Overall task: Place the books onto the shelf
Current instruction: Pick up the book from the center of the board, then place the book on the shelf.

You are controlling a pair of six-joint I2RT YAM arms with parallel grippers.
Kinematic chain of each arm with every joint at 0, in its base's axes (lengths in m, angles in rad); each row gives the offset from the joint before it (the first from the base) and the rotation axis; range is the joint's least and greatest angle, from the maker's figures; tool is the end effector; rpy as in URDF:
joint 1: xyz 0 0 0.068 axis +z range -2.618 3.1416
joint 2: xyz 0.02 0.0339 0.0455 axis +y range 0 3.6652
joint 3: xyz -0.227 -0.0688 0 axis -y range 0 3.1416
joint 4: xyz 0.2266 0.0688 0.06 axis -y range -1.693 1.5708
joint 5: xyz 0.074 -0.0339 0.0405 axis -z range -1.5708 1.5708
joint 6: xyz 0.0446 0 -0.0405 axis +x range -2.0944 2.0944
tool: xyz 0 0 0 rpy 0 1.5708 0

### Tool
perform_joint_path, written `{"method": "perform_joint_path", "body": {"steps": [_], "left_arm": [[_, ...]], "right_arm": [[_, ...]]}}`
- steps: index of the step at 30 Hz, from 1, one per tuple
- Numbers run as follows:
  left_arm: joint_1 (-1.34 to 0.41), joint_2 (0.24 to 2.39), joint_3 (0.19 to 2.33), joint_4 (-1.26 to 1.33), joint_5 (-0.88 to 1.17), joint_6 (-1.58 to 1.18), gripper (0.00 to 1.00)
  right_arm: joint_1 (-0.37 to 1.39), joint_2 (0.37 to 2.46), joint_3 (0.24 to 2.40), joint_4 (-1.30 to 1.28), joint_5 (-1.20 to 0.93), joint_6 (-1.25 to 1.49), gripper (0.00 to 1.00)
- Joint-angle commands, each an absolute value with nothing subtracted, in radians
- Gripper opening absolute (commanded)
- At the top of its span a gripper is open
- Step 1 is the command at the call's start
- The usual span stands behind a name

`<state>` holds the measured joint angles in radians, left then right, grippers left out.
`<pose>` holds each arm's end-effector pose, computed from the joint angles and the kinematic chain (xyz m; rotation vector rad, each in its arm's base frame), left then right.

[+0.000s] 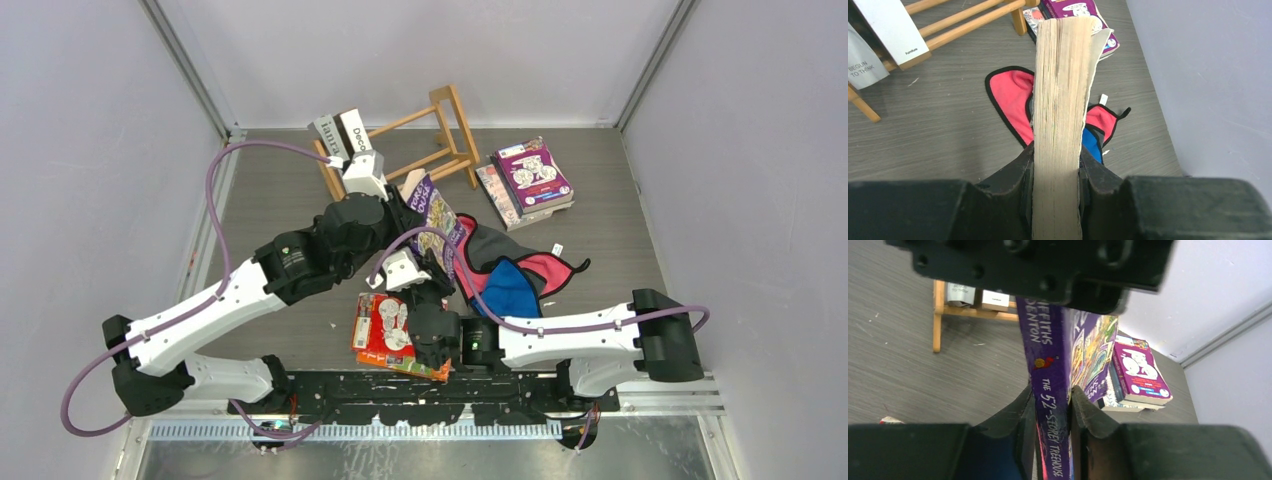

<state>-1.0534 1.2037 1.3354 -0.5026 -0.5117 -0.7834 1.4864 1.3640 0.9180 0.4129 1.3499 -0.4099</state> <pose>0.1478 -0.2156 0.3737 -0.0826 1.9621 -0.7438 0.0676 0.2827 0.2893 -0.4516 1.5173 -0.2394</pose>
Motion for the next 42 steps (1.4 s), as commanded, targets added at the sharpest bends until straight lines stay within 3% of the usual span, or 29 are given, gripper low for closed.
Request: {"method": "perform_joint_path", "body": {"steps": [1, 4, 10, 12, 14, 16, 18, 31, 42], "left_arm": [[-1.063, 1.17, 1.398, -0.433, -0.506, -0.787, 0.0], [-1.063, 1.173, 1.397, -0.431, -0.509, -0.784, 0.0], [-1.062, 1.152, 1.378, -0.411, -0.529, -0.77, 0.02], [-1.062, 1.132, 1.361, -0.402, -0.558, -0.76, 0.21], [-1.063, 1.106, 1.343, -0.39, -0.596, -0.74, 0.33], [-1.06, 1.085, 1.336, -0.387, -0.633, -0.712, 0.52], [-1.059, 1.069, 1.339, -0.389, -0.667, -0.676, 0.58], [-0.861, 0.965, 1.333, -0.414, -0.688, -0.59, 0.68], [-0.506, 1.041, 1.27, -0.374, -0.389, -0.686, 0.69]], "right_arm": [[1.449, 1.353, 0.906, 0.443, 1.364, -0.381, 0.19], [1.445, 1.351, 0.899, 0.474, 1.367, -0.407, 0.02], [1.437, 1.317, 0.891, 0.45, 1.334, -0.367, 0.01], [1.43, 1.297, 0.9, 0.399, 1.323, -0.321, 0.01], [1.423, 1.275, 0.899, 0.379, 1.316, -0.292, 0.01], [1.414, 1.252, 0.899, 0.356, 1.305, -0.267, 0.01], [1.395, 1.231, 0.898, 0.343, 1.289, -0.247, 0.01], [1.106, 1.226, 1.003, 0.235, 0.976, -0.108, 0.01], [0.749, 1.491, 1.285, 0.219, 0.591, -0.028, 0.01]]}}
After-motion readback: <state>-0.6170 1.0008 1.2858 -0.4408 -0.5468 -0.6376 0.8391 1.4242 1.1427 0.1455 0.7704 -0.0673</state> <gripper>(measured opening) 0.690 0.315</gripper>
